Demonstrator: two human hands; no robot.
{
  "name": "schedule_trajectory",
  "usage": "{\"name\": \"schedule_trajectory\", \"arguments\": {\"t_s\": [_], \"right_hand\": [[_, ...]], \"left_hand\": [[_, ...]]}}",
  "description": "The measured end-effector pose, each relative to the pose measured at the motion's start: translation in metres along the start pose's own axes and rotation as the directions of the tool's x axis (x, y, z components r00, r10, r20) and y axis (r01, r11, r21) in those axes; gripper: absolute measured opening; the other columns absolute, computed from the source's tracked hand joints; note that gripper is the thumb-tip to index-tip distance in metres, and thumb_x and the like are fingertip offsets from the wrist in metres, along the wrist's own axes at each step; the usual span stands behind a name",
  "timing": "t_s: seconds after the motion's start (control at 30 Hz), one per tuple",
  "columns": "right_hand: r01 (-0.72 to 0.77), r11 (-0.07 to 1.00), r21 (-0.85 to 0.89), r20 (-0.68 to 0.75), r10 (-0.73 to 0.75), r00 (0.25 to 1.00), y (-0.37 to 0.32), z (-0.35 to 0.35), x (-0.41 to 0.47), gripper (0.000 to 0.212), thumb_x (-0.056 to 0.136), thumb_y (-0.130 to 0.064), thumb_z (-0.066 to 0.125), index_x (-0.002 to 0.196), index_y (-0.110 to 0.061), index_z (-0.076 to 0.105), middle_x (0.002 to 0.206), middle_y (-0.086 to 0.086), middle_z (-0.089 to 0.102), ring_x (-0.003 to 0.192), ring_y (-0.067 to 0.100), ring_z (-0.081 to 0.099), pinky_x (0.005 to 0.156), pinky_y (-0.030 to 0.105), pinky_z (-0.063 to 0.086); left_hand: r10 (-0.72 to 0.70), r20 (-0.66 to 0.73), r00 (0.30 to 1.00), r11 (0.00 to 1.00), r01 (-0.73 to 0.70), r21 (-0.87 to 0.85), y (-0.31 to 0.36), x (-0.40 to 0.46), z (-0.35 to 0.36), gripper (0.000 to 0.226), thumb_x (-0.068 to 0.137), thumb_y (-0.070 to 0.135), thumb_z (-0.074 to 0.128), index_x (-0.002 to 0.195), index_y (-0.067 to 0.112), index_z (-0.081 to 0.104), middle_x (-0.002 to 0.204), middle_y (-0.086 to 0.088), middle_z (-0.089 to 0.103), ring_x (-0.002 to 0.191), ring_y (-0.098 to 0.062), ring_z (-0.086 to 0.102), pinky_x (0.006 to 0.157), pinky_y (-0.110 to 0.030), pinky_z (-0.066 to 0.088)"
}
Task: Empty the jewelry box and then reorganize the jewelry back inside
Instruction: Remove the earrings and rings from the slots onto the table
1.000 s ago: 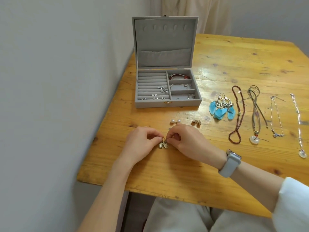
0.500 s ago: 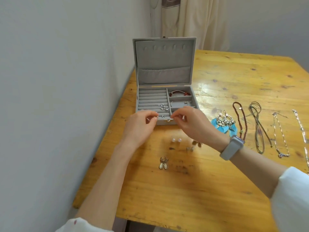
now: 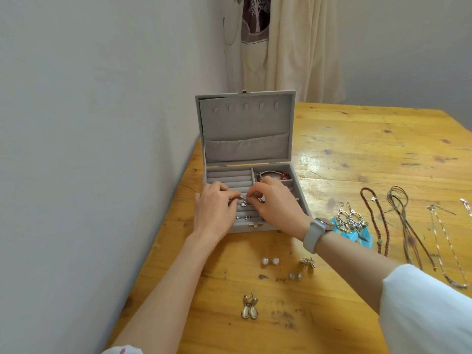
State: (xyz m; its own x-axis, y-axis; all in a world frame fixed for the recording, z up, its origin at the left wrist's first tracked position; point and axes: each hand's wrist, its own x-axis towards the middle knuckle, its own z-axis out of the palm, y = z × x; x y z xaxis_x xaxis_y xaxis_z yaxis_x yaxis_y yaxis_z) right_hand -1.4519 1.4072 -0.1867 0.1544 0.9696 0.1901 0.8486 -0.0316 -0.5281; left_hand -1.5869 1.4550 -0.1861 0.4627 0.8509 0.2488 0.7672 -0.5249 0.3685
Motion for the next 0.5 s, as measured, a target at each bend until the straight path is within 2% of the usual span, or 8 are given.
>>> {"name": "schedule_trajectory", "arguments": {"t_s": [0.13,0.2,0.27,0.37,0.43,0.5], "right_hand": [[-0.012,0.992,0.126,0.014,0.010,1.000,0.005,-0.004,0.002,0.007,0.084,-0.020,0.061,0.085,-0.014,0.061,0.085,-0.001,0.053,0.085,0.017,0.047,0.077,0.035,0.041],[-0.025,0.978,0.206,-0.002,0.026,1.000,0.005,-0.009,0.001,0.002,0.084,-0.017,0.060,0.083,-0.015,0.060,0.082,-0.003,0.056,0.079,0.014,0.047,0.071,0.026,0.039],[-0.038,0.964,0.262,-0.028,0.047,0.998,0.006,-0.014,-0.002,0.005,0.084,-0.015,0.060,0.081,-0.019,0.058,0.078,-0.006,0.056,0.075,0.012,0.050,0.065,0.018,0.038],[-0.045,0.940,0.337,-0.061,0.070,0.996,0.005,-0.024,-0.007,0.008,0.084,-0.011,0.060,0.082,-0.018,0.057,0.074,-0.012,0.055,0.072,0.006,0.053,0.064,0.009,0.040],[-0.034,0.927,0.373,-0.084,0.070,0.994,0.005,-0.031,-0.013,0.007,0.084,-0.007,0.060,0.085,-0.014,0.058,0.074,-0.013,0.055,0.072,0.000,0.052,0.065,0.005,0.040],[-0.011,0.923,0.384,-0.116,0.060,0.991,0.004,-0.040,-0.020,0.009,0.084,-0.004,0.059,0.086,-0.013,0.059,0.074,-0.013,0.055,0.072,-0.001,0.053,0.066,0.004,0.040]], "left_hand": [[0.028,0.011,1.000,1.000,-0.028,0.003,0.000,0.003,0.000,0.023,0.091,0.030,0.052,0.109,0.027,0.066,0.104,0.004,0.058,0.104,-0.014,0.044,0.079,-0.026,0.023],[0.004,0.022,1.000,1.000,-0.003,-0.020,0.002,0.007,-0.001,0.021,0.090,0.034,0.053,0.103,0.028,0.068,0.102,0.005,0.059,0.103,-0.014,0.045,0.079,-0.029,0.023],[-0.010,0.027,1.000,1.000,0.011,-0.025,0.004,0.010,-0.001,0.020,0.089,0.036,0.053,0.098,0.028,0.069,0.102,0.005,0.060,0.103,-0.015,0.046,0.080,-0.031,0.025],[-0.014,0.059,0.998,0.999,0.015,-0.029,0.010,0.011,-0.001,0.017,0.089,0.034,0.055,0.094,0.026,0.068,0.102,0.004,0.062,0.102,-0.015,0.050,0.088,-0.035,0.031],[-0.036,0.072,0.997,0.995,0.043,-0.092,0.014,0.011,-0.004,0.014,0.088,0.030,0.056,0.089,0.023,0.068,0.093,0.006,0.063,0.094,-0.014,0.055,0.092,-0.037,0.037],[-0.058,0.060,0.997,0.974,0.069,-0.215,0.017,0.008,-0.009,0.009,0.087,0.025,0.057,0.083,0.023,0.066,0.081,0.009,0.062,0.081,-0.011,0.058,0.087,-0.036,0.044]]}}
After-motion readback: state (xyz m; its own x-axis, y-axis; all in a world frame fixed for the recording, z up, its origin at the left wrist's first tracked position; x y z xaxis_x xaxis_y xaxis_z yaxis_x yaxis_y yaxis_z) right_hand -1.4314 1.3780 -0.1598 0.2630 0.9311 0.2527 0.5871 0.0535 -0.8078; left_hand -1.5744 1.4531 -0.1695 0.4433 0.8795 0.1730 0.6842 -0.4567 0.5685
